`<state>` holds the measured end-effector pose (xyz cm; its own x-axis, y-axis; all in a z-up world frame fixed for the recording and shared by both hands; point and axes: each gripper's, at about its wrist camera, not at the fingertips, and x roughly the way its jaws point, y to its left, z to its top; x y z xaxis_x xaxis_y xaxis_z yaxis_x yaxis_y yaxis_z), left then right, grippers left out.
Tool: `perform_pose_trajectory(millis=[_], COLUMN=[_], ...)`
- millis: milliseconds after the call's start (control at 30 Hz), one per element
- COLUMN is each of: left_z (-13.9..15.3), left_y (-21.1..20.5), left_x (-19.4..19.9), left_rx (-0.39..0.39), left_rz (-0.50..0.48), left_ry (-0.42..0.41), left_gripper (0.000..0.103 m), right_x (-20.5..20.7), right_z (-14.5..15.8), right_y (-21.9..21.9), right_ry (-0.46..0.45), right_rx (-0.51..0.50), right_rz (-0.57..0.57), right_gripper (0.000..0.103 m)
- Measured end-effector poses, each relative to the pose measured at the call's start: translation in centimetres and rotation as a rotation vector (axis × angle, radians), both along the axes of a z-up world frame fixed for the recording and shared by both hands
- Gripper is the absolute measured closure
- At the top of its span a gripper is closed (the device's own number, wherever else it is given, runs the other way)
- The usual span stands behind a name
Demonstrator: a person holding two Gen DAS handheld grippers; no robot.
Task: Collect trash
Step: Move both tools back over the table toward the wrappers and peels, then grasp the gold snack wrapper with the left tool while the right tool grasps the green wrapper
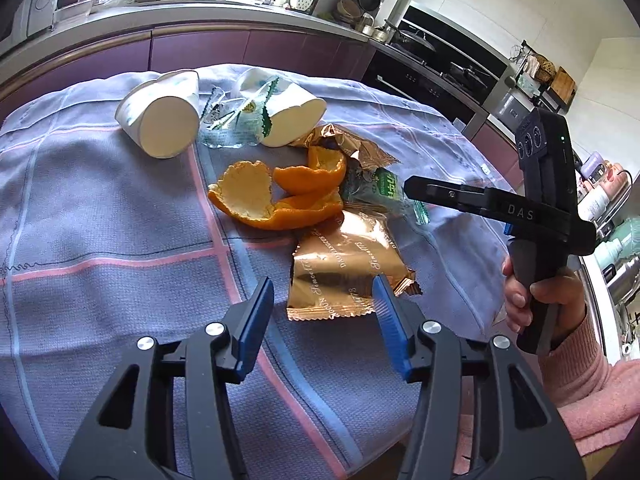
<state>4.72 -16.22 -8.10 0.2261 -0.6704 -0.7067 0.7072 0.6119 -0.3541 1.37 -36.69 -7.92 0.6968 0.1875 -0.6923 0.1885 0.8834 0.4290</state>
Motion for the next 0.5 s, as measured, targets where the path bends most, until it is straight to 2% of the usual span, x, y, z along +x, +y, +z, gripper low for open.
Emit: perform_pose_trajectory(millis=[100, 233, 300, 367, 467, 500], left_z=[-0.6, -0.8, -1.0, -1.2, -1.1, -1.0], left_y=[-0.8, -1.4, -1.7, -1.9, -2.1, -2.1], left_x=[0.1, 0.5, 0.8, 0.8, 0.6, 0.5], left_rx=[0.015, 0.004, 0.002, 0.015, 0.015, 0.013], left_rz=[-0.019, -0.024, -0.019, -0.007, -0.007, -0.009], left_ry=[0.023, 0.04, 0.052, 0.049, 0.042, 0.038], left_gripper=[0.052, 0.054, 0.066, 0.08, 0.095, 0.096], right_x=[0.1, 0.0, 0.0, -0.2, -0.5, -0.5], right_z=[-0.5, -0.7, -0.9, -1.0, -1.0, -1.0], right_y=[0.0, -0.3, -0.3, -0.4, -0.4, -0.4], right_ry=[-0.004, -0.005, -0.006, -0.009, -0.018, -0.018], right_rx=[0.044, 0.086, 0.109, 0.121, 0.133, 0.135], right_rz=[0.007, 0.011, 0.013, 0.012, 0.017, 0.018], right_gripper=[0.042, 0.063, 0.072, 0.089, 0.098, 0.099])
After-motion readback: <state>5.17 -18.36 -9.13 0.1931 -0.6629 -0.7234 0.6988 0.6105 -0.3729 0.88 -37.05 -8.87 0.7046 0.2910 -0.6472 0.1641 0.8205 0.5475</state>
